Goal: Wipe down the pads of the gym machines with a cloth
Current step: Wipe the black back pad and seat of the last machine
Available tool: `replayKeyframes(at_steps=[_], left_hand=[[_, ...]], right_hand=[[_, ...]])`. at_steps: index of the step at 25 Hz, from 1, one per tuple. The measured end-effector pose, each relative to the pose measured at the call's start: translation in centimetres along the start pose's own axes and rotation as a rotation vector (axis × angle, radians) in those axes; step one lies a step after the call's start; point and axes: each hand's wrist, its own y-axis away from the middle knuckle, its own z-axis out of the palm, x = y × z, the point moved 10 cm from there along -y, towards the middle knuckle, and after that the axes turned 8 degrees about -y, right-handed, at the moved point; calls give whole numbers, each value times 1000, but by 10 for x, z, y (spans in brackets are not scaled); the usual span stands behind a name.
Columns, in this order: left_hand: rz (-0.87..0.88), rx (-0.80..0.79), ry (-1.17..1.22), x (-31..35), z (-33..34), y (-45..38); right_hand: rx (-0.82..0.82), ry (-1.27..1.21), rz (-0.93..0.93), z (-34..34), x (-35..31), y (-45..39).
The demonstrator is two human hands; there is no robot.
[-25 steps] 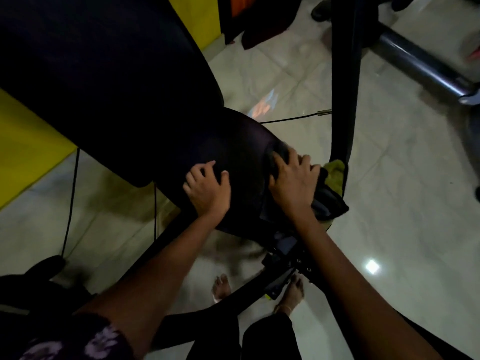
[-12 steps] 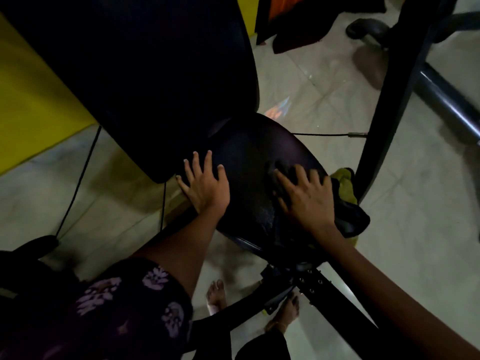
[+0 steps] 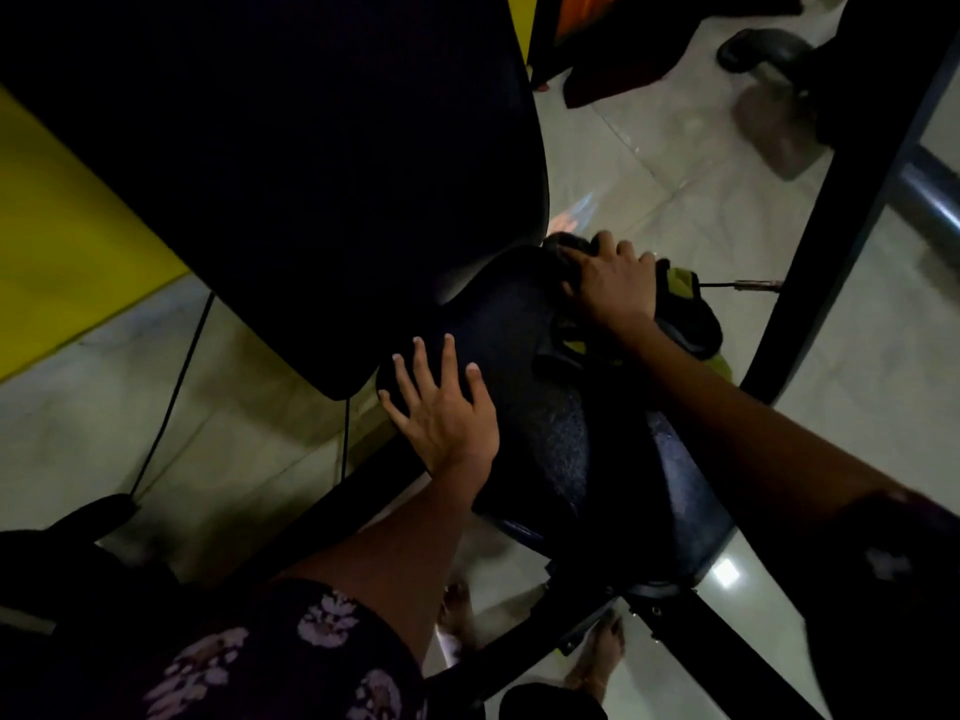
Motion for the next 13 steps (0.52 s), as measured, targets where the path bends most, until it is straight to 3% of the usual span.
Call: replayKeyframes(at_steps=[5, 13], left_hand=[[17, -4, -19, -1, 3, -2], [20, -12, -13, -1, -2, -4]], right_hand=[[-31, 54, -121, 2, -30, -5], [65, 32, -459, -8, -55, 154]])
